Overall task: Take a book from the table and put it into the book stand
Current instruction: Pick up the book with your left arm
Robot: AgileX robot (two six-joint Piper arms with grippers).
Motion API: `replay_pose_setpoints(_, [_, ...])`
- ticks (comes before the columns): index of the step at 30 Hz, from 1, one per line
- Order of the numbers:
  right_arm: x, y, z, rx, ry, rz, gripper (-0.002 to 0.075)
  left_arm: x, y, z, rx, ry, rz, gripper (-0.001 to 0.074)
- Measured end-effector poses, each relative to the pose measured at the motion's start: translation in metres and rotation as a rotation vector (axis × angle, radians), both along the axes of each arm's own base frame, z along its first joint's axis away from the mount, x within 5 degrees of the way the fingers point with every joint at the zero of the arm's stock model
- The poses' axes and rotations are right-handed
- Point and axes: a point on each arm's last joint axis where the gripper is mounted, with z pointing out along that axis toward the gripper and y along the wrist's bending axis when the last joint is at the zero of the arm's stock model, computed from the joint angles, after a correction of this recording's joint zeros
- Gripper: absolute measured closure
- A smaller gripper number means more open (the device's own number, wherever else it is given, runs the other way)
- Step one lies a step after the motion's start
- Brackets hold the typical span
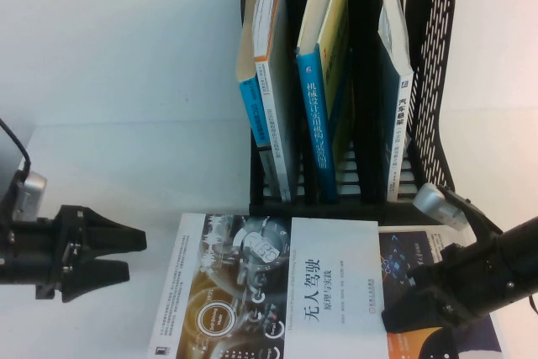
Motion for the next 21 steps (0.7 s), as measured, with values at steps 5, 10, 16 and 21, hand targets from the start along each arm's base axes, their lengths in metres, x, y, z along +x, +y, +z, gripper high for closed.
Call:
replay_pose_setpoints(5, [-0.001, 0.000, 0.000, 0.005, 0.002, 0.009, 0.0729, 0.004, -0.014, -0.024, -0.022, 0.041, -0.057, 0.0180])
replay_pose_setpoints(10, [-0.001, 0.000, 0.000, 0.005, 0.002, 0.009, 0.0729, 0.005, -0.037, -0.040, -0.040, 0.041, -0.134, 0.0174])
replay_pose_setpoints(16, [-0.001, 0.000, 0.000, 0.004, 0.002, 0.010, 0.0729, 0.004, -0.059, -0.048, -0.063, 0.030, -0.183, 0.0174])
replay_pose_setpoints(21, [-0.001, 0.000, 0.000, 0.002, 0.000, 0.014, 0.0729, 0.003, -0.067, -0.048, -0.065, 0.024, -0.208, 0.0357])
